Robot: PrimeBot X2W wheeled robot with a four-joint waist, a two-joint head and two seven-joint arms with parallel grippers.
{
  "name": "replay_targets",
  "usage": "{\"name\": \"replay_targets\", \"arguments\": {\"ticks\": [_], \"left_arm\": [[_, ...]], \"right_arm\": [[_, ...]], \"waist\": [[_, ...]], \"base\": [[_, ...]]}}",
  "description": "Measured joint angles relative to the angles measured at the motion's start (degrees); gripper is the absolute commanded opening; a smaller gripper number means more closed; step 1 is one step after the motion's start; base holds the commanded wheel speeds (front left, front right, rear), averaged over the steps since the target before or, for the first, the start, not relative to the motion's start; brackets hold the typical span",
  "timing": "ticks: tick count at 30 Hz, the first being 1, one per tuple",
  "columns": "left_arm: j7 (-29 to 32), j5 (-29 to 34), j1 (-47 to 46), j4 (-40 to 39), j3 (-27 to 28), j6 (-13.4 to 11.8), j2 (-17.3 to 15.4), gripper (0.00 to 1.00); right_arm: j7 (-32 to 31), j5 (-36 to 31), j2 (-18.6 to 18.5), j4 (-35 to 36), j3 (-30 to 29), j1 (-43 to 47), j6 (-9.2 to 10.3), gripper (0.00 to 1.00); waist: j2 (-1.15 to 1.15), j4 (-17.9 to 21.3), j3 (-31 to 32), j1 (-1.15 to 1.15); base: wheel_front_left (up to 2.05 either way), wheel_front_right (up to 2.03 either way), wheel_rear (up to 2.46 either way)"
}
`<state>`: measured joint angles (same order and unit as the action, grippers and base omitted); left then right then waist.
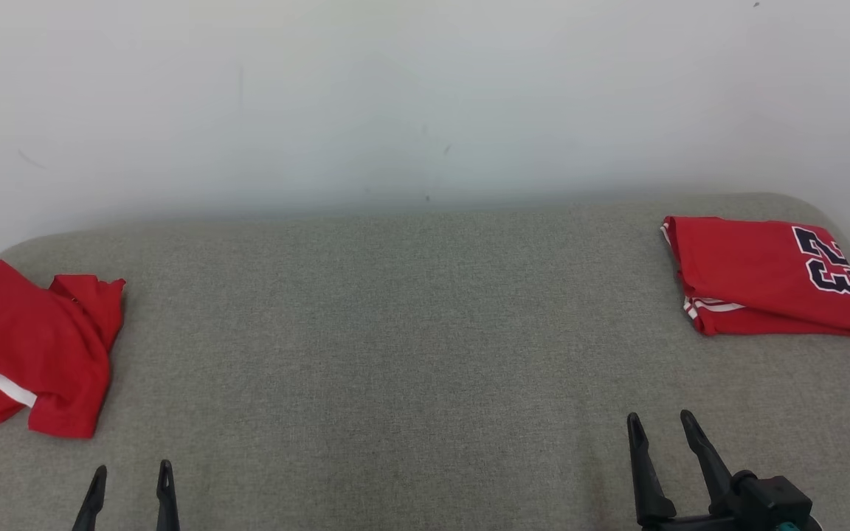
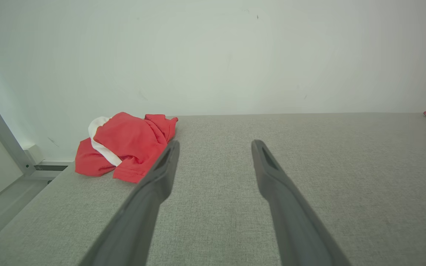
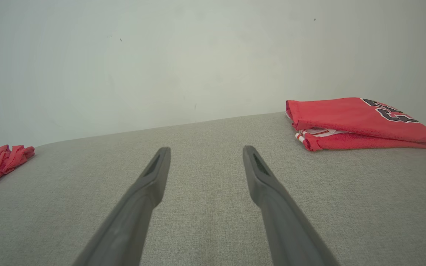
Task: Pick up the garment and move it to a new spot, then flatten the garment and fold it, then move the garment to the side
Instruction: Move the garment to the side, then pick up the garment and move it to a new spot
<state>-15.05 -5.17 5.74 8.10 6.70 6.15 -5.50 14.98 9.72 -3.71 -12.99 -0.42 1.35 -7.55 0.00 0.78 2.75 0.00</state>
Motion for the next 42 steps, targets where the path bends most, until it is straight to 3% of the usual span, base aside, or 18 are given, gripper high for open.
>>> {"name": "replay_targets", "arguments": {"ticks": [15, 28, 42], "left_arm": [[0.0, -1.91, 0.07, 0.31, -1.27, 0.92, -2.01, 1.0], [0.0, -2.07, 0.13, 0.66, -1.71, 0.98, -1.91, 1.0], [0.0, -1.9, 0.03, 1.62, -0.8, 0.32, -2.93, 1.0]], "right_arm": [[0.01, 0.01, 0.47, 0.08, -0.22, 0.92, -0.01, 1.0], [0.02, -0.08, 0.56, -0.05, -0.57, 1.4, -0.01, 1.0], [0.14, 0.37, 0.65, -0.2, -0.37, 2.55, 0.0, 1.0]], "waist": [[0.0, -0.66, 0.77, 0.0], [0.0, -1.3, 1.07, 0.0], [0.0, -8.99, 0.87, 0.0]], "base": [[0.0, 0.0, 0.0], [0.0, 0.0, 0.0], [0.0, 0.0, 0.0]]}}
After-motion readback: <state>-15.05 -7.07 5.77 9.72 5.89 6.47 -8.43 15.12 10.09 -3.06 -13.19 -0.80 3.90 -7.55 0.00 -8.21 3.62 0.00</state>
